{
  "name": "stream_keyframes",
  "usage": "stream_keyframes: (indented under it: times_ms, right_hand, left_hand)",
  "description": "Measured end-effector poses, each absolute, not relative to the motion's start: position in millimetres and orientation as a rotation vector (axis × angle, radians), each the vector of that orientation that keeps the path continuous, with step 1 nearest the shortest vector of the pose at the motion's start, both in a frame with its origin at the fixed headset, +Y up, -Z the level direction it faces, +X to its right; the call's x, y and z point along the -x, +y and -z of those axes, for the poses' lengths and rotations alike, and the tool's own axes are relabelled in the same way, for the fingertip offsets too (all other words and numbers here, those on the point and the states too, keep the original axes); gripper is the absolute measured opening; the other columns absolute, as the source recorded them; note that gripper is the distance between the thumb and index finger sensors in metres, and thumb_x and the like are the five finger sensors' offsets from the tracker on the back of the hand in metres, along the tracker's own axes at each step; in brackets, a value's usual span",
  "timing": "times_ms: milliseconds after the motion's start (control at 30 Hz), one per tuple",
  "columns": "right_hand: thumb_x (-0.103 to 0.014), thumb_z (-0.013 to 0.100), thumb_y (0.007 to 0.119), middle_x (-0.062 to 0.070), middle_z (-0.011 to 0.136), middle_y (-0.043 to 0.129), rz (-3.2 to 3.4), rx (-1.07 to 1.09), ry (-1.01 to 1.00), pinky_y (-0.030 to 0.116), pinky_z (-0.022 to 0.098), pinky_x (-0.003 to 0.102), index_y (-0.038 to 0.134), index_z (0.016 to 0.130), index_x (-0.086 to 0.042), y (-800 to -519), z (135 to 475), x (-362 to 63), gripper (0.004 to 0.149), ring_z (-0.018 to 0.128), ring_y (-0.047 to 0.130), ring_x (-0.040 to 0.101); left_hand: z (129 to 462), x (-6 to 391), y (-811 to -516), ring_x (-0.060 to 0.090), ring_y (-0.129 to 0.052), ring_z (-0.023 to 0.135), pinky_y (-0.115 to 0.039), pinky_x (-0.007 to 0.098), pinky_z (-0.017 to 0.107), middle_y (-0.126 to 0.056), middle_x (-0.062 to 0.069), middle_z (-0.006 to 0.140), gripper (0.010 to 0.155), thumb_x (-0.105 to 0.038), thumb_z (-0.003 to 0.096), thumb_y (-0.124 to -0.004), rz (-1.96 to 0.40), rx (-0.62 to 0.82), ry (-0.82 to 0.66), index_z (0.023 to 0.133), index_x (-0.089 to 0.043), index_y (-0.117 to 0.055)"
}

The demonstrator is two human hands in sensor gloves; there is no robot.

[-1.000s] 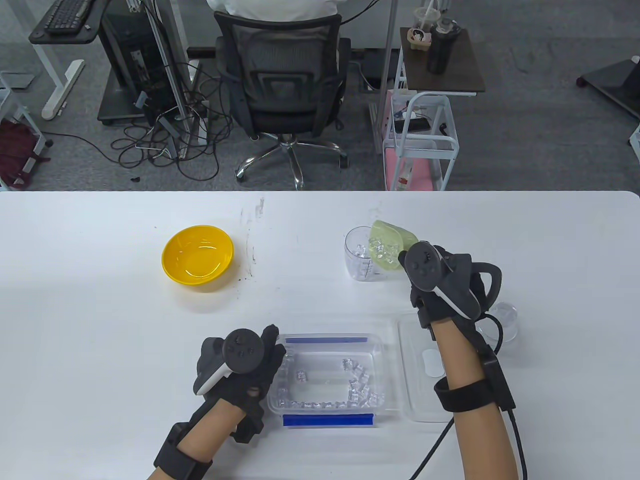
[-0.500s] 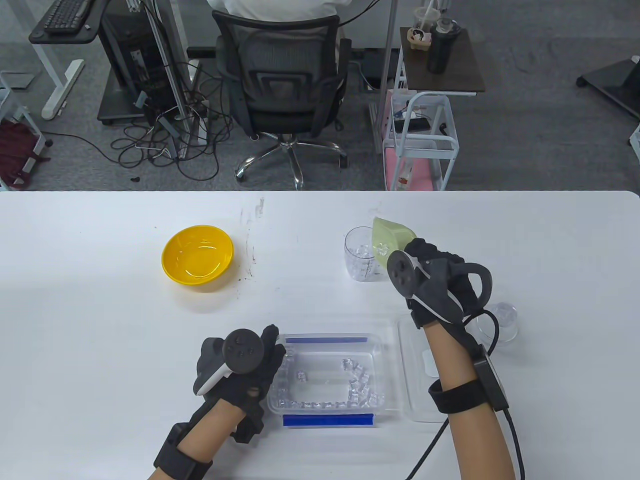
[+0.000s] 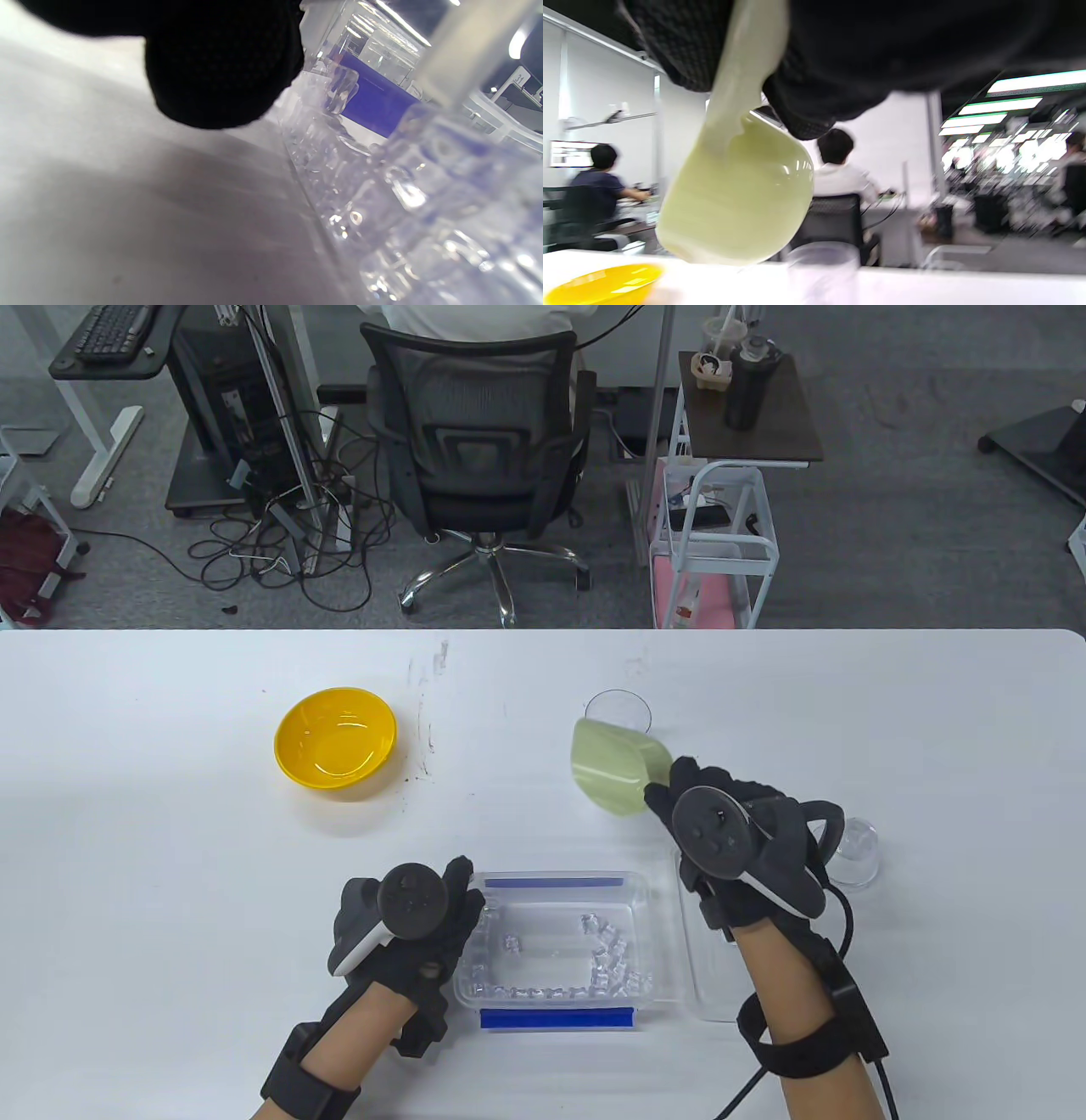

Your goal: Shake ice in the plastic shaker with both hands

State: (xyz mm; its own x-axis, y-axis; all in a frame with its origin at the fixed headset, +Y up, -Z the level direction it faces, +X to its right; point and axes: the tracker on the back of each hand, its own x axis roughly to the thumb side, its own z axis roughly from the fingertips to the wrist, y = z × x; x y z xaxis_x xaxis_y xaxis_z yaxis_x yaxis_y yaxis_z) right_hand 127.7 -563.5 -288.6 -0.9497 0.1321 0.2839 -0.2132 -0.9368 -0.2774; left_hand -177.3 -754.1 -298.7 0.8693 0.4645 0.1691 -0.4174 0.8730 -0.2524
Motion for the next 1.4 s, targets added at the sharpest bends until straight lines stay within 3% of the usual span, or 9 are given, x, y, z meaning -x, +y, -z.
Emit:
stream_keyframes:
  times_ms: [200, 467, 567, 1033, 1400]
  right_hand:
    - [-0.050, 0.022, 0.095, 0.011, 0.031, 0.100, -2.905, -0.602, 0.189, 0.087, 0.010, 0.041, 0.099, 0.073, -0.010, -599, 275, -105, 0.064, 0.003, 0.094, 0.015]
    - [-0.049, 0.019, 0.098, 0.011, 0.027, 0.100, -2.905, -0.659, 0.582, 0.086, 0.006, 0.040, 0.101, 0.070, -0.010, -621, 299, -85, 0.064, -0.001, 0.092, 0.014]
    - [-0.049, 0.018, 0.098, 0.011, 0.026, 0.100, -2.857, -0.647, 0.744, 0.086, 0.006, 0.040, 0.101, 0.069, -0.009, -645, 319, -80, 0.064, -0.002, 0.092, 0.014]
    - [-0.050, 0.022, 0.094, 0.010, 0.028, 0.099, -2.415, -0.637, 0.698, 0.087, 0.007, 0.039, 0.098, 0.072, -0.009, -714, 330, -109, 0.065, 0.000, 0.092, 0.013]
    - [-0.050, 0.022, 0.095, 0.004, 0.032, 0.100, -2.282, -0.635, 0.723, 0.088, 0.009, 0.039, 0.098, 0.072, -0.009, -725, 334, -124, 0.065, 0.001, 0.094, 0.012]
  left_hand:
    - [299, 177, -754, 0.020, -0.100, 0.025, -0.087, 0.029, 0.015, -0.093, 0.016, 0.057, 0.065, -0.048, 0.0570, -0.052, -0.462, 0.207, -0.227, 0.109, -0.010, -0.051]
    - [298, 177, -754, 0.020, -0.100, 0.024, -0.087, 0.029, 0.014, -0.094, 0.016, 0.057, 0.065, -0.048, 0.0570, -0.052, -0.457, 0.199, -0.222, 0.109, -0.010, -0.051]
    - [296, 175, -751, 0.019, -0.101, 0.024, -0.087, 0.028, 0.014, -0.094, 0.015, 0.057, 0.065, -0.048, 0.0571, -0.050, -0.381, 0.170, -0.214, 0.108, -0.009, -0.053]
    - [297, 176, -754, 0.019, -0.101, 0.024, -0.087, 0.028, 0.014, -0.094, 0.015, 0.057, 0.065, -0.048, 0.0571, -0.050, -0.430, 0.188, -0.219, 0.108, -0.008, -0.052]
    - [297, 176, -754, 0.019, -0.101, 0.024, -0.087, 0.028, 0.014, -0.094, 0.016, 0.057, 0.065, -0.048, 0.0571, -0.050, -0.439, 0.194, -0.222, 0.108, -0.008, -0.052]
